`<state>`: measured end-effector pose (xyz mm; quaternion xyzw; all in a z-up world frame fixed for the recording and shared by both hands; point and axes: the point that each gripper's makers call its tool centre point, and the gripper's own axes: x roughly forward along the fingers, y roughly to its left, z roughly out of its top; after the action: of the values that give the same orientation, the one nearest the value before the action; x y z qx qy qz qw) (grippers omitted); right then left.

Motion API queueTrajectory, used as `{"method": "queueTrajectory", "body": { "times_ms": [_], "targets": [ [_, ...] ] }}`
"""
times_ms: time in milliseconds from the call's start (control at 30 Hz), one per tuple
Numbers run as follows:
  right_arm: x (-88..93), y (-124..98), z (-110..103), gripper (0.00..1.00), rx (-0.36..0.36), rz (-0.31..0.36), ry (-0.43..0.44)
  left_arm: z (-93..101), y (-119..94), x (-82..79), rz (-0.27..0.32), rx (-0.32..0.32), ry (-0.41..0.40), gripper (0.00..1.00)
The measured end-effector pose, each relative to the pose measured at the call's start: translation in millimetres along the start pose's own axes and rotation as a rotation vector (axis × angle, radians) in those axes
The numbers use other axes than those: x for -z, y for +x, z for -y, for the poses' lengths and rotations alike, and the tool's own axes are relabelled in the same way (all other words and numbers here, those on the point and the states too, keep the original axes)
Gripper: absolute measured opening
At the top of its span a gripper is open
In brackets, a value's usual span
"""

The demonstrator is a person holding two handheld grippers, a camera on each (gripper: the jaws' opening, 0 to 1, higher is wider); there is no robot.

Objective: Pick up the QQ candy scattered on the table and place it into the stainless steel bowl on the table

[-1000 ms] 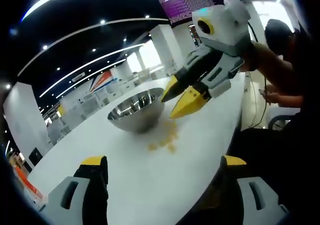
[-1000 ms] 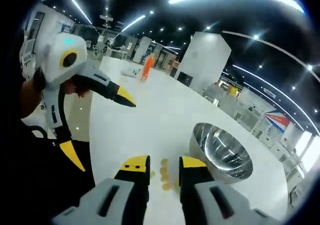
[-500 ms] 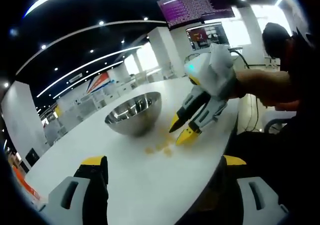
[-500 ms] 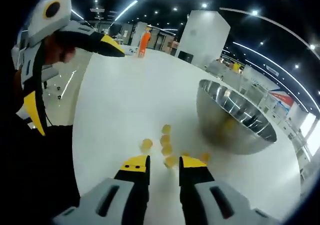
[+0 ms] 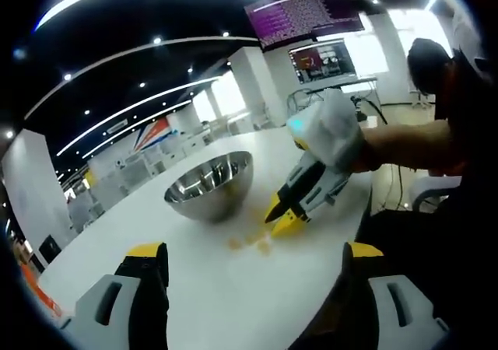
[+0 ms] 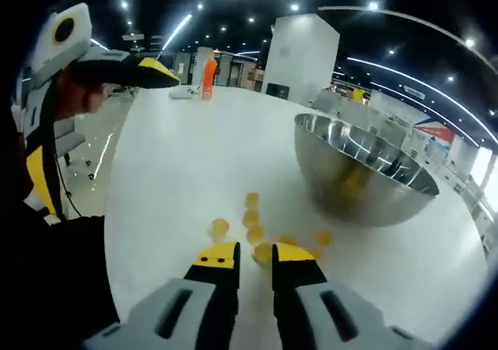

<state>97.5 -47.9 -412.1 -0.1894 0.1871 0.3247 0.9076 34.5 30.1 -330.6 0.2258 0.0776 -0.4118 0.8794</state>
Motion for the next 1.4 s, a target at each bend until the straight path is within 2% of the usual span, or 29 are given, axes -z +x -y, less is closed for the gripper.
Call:
{"method": "queueTrajectory", "body": {
  "times_ms": [133, 600, 833, 1067, 1167, 1400],
  "targets": [
    [1.7, -2, -1, 0.07, 0.015, 0.008, 0.010, -3.3, 3, -1.9, 0.009, 0.003, -0.005, 0.93],
    [4.4, -5, -3, 0.06, -0.001, 0.016, 0.070, -16.7, 19, -10.7, 0.037, 0.044, -0.023, 0.93],
    [4.6, 0, 4, 0.06, -0.014, 0.016, 0.104, -22.8, 26, -8.9, 0.037, 0.056, -0.018, 0.92],
    [2.9, 0, 6, 0.06, 0.006, 0.037, 0.086, -26.1, 30, -4.3, 0.034, 0.056, -0.032, 0.91],
    [2.1, -1, 7, 0.06, 0.000, 0.038, 0.113, -28.2, 31, -1.2, 0.027, 0.051, -0.033, 0.91],
    [-9.8, -11, 8, 0.05, -0.002, 0.061, 0.110, -31.0, 35, -2.4, 0.033, 0.050, -0.034, 0.91]
  ]
}}
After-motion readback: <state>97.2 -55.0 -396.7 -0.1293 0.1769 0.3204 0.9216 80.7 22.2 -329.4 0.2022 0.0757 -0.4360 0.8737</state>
